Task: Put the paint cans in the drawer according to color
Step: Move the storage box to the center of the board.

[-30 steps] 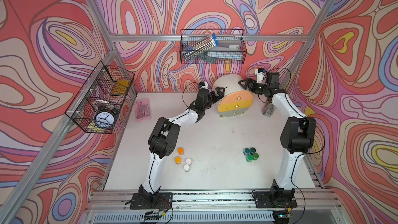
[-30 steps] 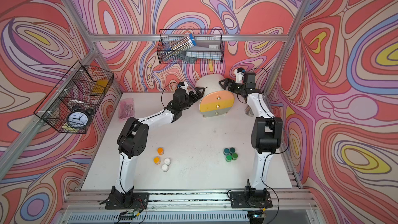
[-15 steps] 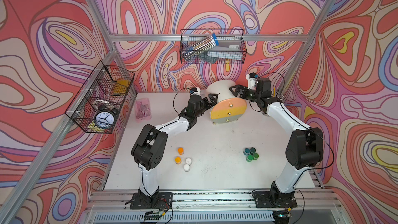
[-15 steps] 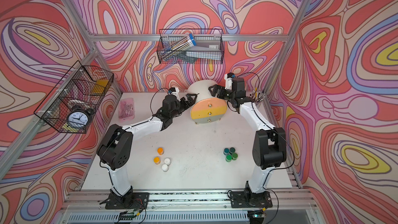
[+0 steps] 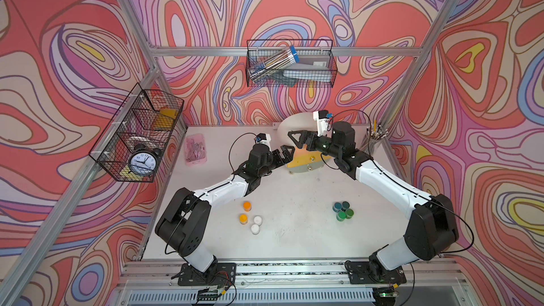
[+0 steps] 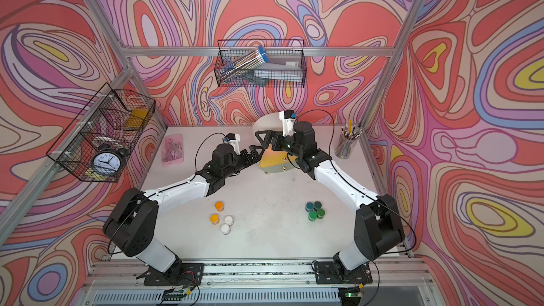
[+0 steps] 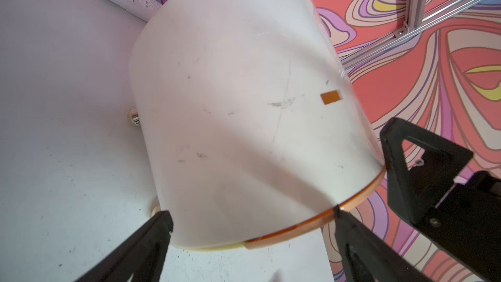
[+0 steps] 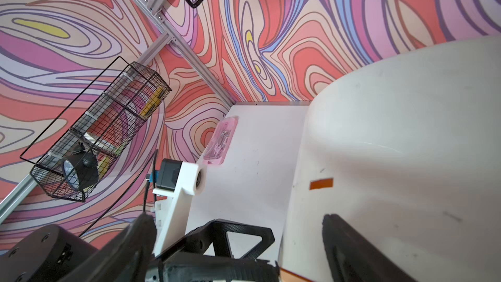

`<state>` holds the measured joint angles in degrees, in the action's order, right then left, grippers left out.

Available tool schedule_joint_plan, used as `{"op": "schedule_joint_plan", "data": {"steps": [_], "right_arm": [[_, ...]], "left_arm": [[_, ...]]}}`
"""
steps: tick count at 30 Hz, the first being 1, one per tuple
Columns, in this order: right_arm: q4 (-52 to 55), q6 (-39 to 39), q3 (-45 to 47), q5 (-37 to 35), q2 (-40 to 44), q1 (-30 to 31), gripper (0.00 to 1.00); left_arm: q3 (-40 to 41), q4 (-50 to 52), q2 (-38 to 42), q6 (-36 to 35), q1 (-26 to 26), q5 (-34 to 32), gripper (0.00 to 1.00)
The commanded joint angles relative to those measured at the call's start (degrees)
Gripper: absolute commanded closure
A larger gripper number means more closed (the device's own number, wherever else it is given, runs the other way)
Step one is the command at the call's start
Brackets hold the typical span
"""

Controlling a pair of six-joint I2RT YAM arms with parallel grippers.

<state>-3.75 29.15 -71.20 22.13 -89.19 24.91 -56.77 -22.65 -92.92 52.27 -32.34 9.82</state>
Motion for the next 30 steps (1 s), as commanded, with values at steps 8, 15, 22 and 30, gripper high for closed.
{"op": "schedule_joint_plan", "data": {"steps": [8, 15, 22, 30], "right_arm": [[24.48, -10.39, -8.81, -18.05, 0.10, -0.85, 0.02], [22.71, -9.55, -4.86, -13.05, 1.34, -9.93, 0.02], [18.29, -6.84, -2.09, -2.48, -2.14, -18.00, 0.02], [11.77, -3.67, -2.40, 7.54, -9.79, -20.00, 0.02]], "left_arm": [[-2.73, 10.23, 3.43, -8.27, -0.52, -2.10, 0.01], [-5.30, 11.90, 4.46, -10.99, 1.34, 1.01, 0.01], [-11.68, 10.02, -2.60, -8.55, 3.34, 6.21, 0.01], [-14.90, 7.36, -7.57, -7.40, 3.35, 5.67, 0.01]]}}
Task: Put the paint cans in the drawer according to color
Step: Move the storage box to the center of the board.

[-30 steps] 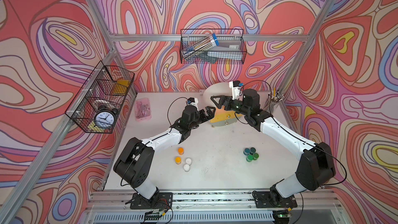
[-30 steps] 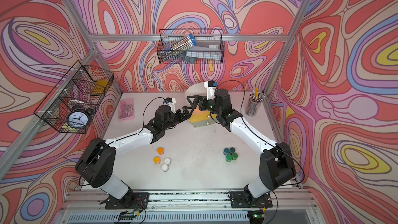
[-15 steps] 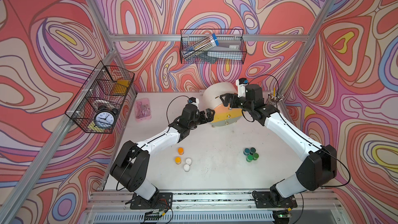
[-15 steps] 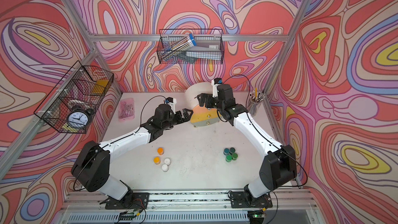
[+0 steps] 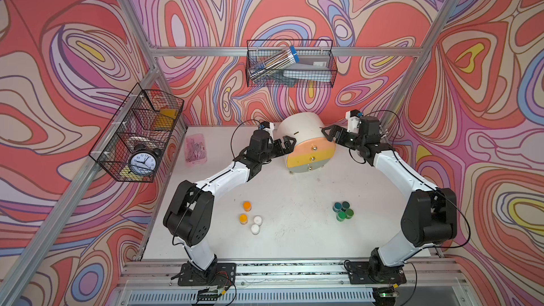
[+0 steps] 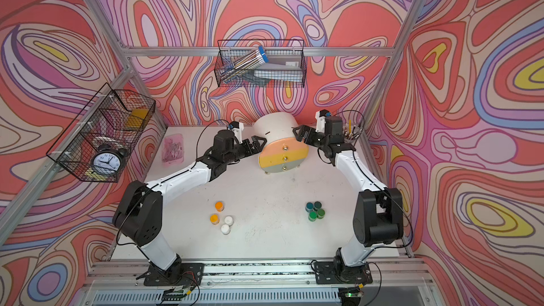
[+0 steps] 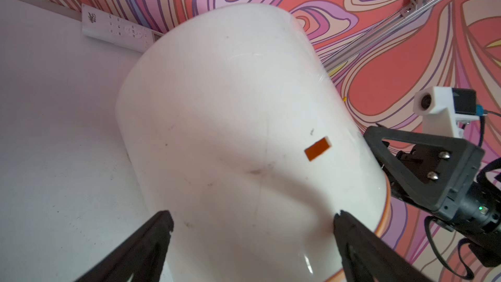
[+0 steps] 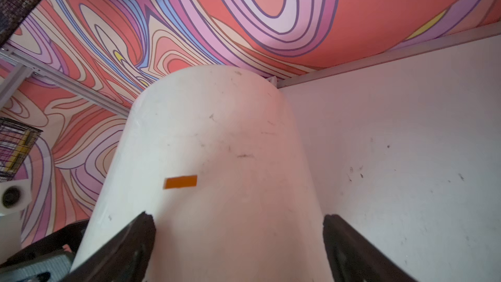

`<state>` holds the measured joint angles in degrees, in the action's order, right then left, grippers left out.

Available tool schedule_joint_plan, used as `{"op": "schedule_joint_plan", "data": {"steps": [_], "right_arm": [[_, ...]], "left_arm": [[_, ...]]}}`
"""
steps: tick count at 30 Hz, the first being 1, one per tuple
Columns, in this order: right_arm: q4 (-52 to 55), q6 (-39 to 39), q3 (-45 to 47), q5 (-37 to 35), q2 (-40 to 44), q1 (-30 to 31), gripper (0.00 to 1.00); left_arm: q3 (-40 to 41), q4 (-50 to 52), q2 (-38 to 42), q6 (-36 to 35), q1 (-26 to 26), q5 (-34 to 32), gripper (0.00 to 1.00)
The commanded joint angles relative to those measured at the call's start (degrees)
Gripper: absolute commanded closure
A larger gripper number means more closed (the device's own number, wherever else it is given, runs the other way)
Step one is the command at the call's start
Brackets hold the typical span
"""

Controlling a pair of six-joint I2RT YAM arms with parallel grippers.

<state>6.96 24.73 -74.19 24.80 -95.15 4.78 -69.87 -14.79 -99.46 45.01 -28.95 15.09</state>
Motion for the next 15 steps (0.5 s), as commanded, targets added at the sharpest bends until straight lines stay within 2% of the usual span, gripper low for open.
{"op": "schedule_joint_plan", "data": {"steps": [1, 8, 15], "right_arm": [[0.65, 0.97, 0.44, 5.61, -4.72, -0.04, 0.02], [0.59, 1.82, 0.64, 9.46, -7.28, -0.12, 0.02], [-1.57, 4.29, 6.45, 10.53, -0.59, 2.52, 0.02]], "left_arm": [[-1.93, -0.51, -1.20, -0.26, -0.05, 0.21, 0.01], [-1.28, -0.68, -1.73, 0.55, -0.01, 0.93, 0.01], [4.48, -1.55, 4.36, 1.77, 0.00, 0.09, 0.01]]}}
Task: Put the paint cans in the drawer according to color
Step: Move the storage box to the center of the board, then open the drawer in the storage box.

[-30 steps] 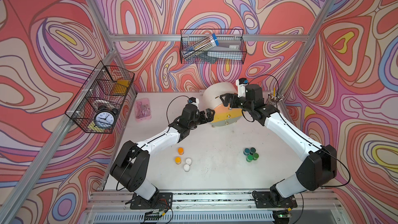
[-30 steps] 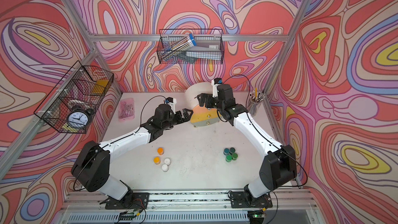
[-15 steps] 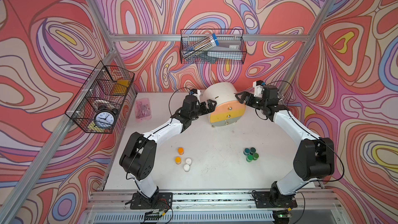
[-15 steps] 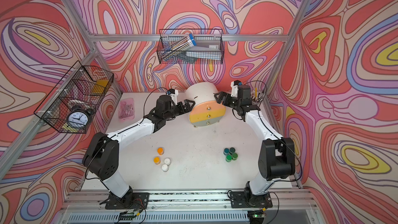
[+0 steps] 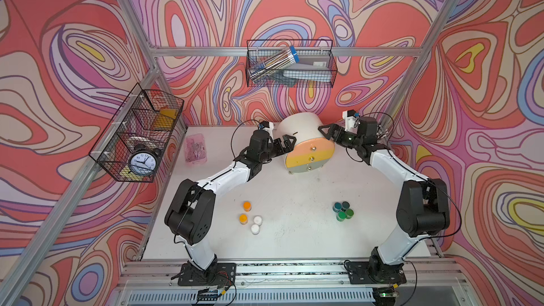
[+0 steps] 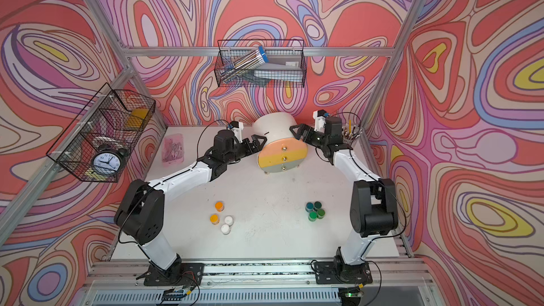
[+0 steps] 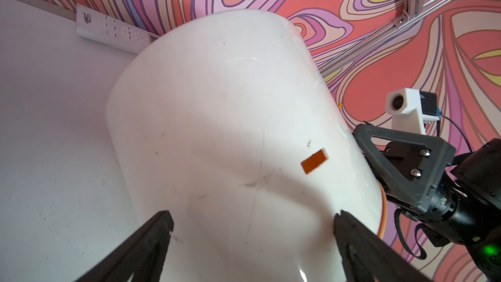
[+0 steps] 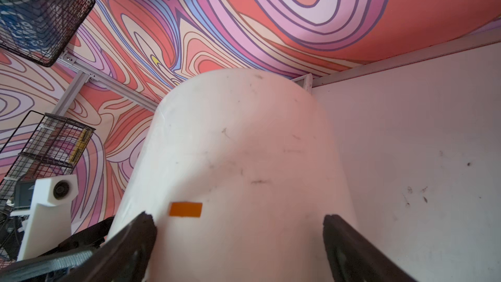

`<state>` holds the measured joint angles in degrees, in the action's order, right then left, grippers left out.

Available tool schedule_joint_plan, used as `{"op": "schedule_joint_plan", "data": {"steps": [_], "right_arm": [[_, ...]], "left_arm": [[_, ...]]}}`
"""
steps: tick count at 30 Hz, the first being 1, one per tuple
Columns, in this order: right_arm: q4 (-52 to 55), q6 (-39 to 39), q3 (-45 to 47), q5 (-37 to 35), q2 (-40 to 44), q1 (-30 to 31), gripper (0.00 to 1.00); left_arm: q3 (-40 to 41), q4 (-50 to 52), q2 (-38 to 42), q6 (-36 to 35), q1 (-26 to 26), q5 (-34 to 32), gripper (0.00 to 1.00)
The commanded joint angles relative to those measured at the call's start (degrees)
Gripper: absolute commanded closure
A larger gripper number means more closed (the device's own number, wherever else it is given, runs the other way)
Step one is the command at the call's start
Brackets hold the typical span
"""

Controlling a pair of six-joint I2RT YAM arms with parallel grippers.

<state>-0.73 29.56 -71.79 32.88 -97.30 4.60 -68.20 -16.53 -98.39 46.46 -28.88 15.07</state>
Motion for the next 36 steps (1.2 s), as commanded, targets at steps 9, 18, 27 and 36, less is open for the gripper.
{"op": "schedule_joint_plan", "data": {"steps": [9, 18, 27, 36], "right_arm": [[6.18, 0.85, 7.88, -1.45, 7.20, 9.83, 0.02], [16.11, -5.57, 7.01, -19.77, 15.01, 10.68, 0.02], [24.02, -11.42, 10.30, -34.76, 26.62, 17.75, 0.04], [-4.59, 8.56, 34.97, -31.05, 43.58, 26.44, 0.25]], "left_arm": [[12.14, -1.66, 11.42, 2.45, -0.05, -0.26, 0.01], [13.39, 15.55, 23.24, -6.27, -0.11, -8.30, 0.01], [16.00, 34.87, 41.70, -12.95, -0.07, -25.89, 0.01], [26.41, 29.87, 50.15, -12.28, -0.12, -18.90, 0.01]]}}
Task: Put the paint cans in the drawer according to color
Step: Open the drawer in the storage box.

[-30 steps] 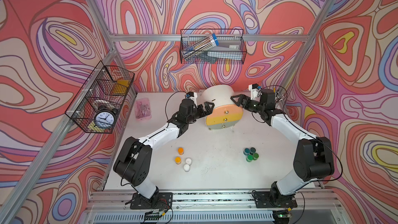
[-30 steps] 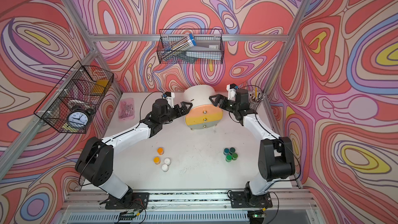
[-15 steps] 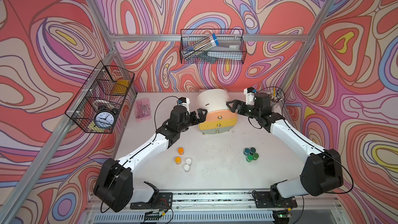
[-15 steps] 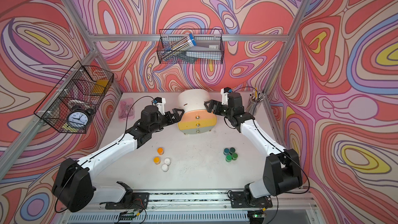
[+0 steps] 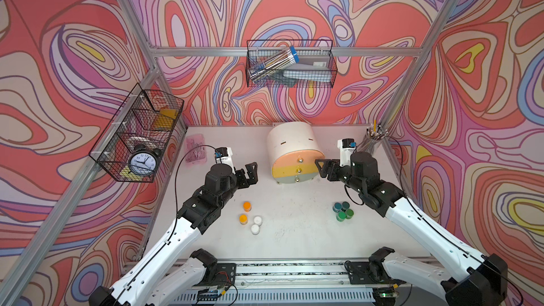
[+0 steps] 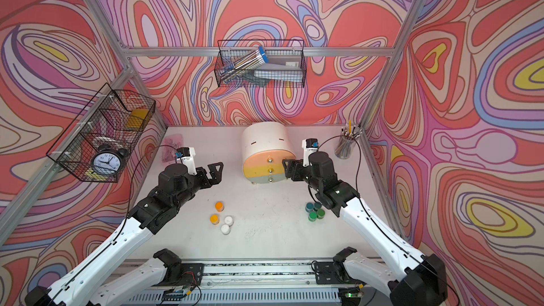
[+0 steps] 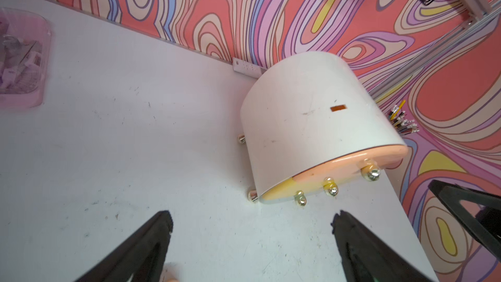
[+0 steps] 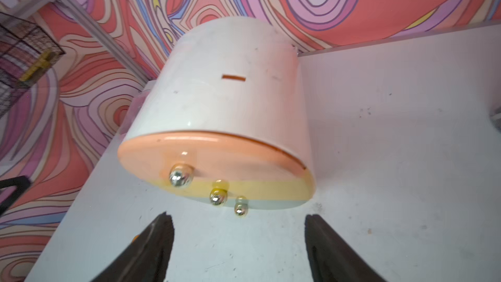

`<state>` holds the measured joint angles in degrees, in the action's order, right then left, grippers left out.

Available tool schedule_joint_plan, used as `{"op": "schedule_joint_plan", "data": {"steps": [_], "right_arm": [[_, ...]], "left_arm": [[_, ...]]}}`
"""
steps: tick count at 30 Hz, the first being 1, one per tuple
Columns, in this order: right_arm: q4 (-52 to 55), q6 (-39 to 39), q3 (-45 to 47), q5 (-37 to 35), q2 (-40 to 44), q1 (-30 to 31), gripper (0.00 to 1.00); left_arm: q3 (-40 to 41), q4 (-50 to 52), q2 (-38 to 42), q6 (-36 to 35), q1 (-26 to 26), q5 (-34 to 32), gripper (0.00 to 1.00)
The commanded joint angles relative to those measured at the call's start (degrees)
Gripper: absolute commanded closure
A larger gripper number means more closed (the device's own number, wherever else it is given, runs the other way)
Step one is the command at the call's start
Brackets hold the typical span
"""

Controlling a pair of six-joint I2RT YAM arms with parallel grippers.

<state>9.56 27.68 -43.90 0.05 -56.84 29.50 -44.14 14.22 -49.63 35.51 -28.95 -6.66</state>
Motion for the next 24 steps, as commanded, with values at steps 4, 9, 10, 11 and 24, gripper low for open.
{"op": "schedule_joint_plan", "data": {"steps": [4, 9, 10, 11, 24], "right_arm": [[-23.26, 22.44, 11.29, 4.69, 1.15, 2.80, 0.32], [-31.22, 34.43, 15.37, 0.35, -1.11, 6.78, 0.37], [-33.79, 35.74, 16.35, -0.65, -1.42, 7.59, 0.38], [-36.18, 36.91, 17.04, -2.39, -1.80, 8.59, 0.40], [-59.34, 42.12, 16.36, -18.75, -19.23, 16.68, 0.55]], "left_arm": [[6.52, -5.66, 2.34, -1.69, -0.05, 4.93, 0.01], [9.13, -8.27, 2.59, -2.82, -0.01, 6.70, 0.01], [9.80, -8.97, 2.73, -2.95, -0.04, 6.79, 0.01], [10.63, -9.82, 2.91, -2.94, -0.02, 7.02, 0.01], [20.32, -20.16, 3.30, -4.67, -0.33, 16.94, 0.01]]}}
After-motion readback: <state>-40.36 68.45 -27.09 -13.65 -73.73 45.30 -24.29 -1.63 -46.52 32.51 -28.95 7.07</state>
